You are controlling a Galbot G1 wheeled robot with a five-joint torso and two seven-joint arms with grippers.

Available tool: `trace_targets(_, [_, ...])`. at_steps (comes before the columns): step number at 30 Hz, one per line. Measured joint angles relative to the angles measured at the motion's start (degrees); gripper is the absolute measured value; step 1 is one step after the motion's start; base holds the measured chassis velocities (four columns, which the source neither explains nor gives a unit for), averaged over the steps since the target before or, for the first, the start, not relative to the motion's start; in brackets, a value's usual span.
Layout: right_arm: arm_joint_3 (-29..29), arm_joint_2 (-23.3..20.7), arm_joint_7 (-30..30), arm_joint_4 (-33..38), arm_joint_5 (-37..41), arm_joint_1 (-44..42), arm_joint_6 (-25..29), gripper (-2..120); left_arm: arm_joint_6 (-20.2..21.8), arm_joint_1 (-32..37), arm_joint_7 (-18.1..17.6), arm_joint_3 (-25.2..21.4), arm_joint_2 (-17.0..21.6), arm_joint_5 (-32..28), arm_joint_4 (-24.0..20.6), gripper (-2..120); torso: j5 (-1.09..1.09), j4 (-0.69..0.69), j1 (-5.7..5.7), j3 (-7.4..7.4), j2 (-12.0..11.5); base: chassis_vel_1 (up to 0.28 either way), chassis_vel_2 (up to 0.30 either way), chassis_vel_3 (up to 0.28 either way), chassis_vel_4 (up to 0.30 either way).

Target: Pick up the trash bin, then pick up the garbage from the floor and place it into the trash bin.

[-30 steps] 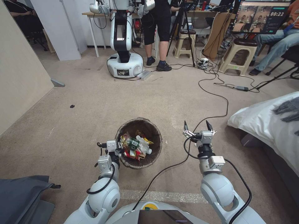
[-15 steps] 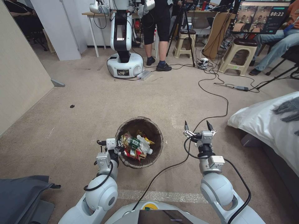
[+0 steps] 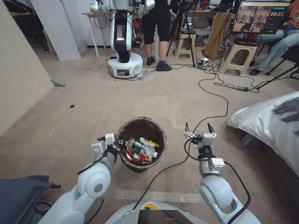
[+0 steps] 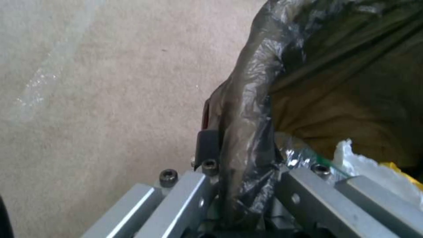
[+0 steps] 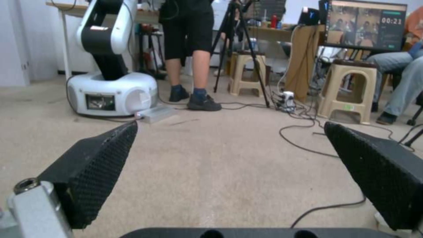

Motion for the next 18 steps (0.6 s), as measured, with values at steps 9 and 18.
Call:
trace_targets(9, [0.1, 2.98, 0.03, 0.23, -1.78, -1.96, 0.59, 100, 2.19, -5.98, -3.99, 0.22, 2.65, -14.69, 3.3, 0, -0.01, 0.0, 0.0, 0.0, 0.0, 0.0, 0.0, 0.0, 0.0])
trace_targets(18, [-0.67, 4.04, 0.07, -0.11, -2.36, -1.89, 0.88, 100, 2.75, -7.14, -4.07, 0.72, 1.1, -16.01, 8.51, 0, 0.0, 0.0, 0.0, 0.0, 0.0, 0.0, 0.0, 0.0, 0.0])
